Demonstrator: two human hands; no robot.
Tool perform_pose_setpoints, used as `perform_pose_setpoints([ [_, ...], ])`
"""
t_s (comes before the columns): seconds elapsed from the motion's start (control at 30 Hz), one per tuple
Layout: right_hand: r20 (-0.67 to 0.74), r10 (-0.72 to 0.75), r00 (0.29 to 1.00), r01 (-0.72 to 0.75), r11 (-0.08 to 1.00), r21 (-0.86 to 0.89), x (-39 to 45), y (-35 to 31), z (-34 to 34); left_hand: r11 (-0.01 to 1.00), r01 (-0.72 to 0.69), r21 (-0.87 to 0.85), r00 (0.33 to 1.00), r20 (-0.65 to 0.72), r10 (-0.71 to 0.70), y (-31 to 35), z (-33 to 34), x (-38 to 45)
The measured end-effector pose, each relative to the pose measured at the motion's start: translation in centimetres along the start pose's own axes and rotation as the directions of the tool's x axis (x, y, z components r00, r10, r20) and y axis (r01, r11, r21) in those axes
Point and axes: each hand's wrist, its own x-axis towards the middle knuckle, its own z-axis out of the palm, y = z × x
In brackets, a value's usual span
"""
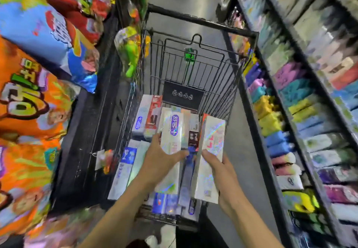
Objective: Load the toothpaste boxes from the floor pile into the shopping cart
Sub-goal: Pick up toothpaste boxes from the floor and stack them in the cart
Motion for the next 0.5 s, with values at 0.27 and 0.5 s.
perform_pose_setpoints([
  [0.27, 0.022, 0.016, 1.0, -0.014, 0.996, -0.084, 15.8, -2.0, 1.1, 0.97, 0.048, 0.236, 0.969, -0.246, 0.012, 0.1, 1.5, 14.1],
  [0.5, 0.028, 0.014, 1.0, -0.012, 0.998, -0.069, 24.8, 0.4, 3.0, 0.901, 0.094, 0.422, 0.947, -0.317, 0.05, -3.2, 1.7, 23.9],
])
